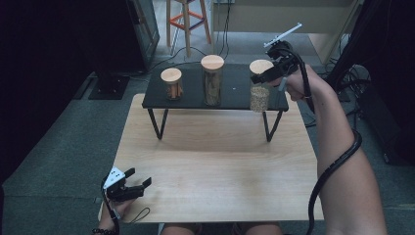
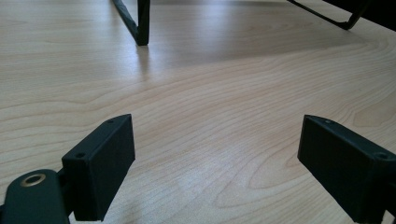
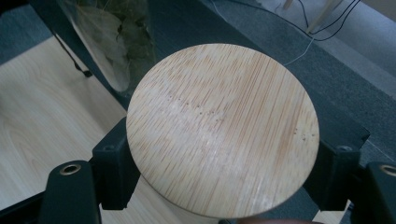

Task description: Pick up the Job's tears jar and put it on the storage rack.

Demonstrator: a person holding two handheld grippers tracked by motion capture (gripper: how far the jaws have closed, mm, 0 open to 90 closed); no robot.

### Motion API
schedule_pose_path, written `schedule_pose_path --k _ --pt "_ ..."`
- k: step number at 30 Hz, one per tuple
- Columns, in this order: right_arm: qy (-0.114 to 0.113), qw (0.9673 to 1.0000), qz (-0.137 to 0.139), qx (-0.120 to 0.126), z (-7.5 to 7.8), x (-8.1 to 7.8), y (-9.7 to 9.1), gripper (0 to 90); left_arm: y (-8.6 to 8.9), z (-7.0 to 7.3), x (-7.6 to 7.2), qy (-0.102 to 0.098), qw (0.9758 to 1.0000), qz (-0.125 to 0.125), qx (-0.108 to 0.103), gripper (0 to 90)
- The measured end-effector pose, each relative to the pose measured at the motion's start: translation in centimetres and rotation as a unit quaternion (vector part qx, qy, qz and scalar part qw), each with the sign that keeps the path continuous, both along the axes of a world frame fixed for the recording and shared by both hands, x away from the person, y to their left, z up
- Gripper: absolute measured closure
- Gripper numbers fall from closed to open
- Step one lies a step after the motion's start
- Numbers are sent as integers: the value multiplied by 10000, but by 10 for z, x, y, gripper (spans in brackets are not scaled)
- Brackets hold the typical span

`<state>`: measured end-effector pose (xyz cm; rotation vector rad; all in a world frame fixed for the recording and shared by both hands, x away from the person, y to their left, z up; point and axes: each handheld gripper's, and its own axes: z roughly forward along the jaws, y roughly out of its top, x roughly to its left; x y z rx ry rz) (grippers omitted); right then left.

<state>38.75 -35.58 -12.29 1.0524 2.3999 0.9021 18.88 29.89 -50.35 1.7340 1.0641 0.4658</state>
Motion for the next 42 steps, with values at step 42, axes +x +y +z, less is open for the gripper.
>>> schedule_pose_path --k 42 --pt "25 10000 -7 -51 0 12 4 251 0 0 0 -2 10000 10 4 112"
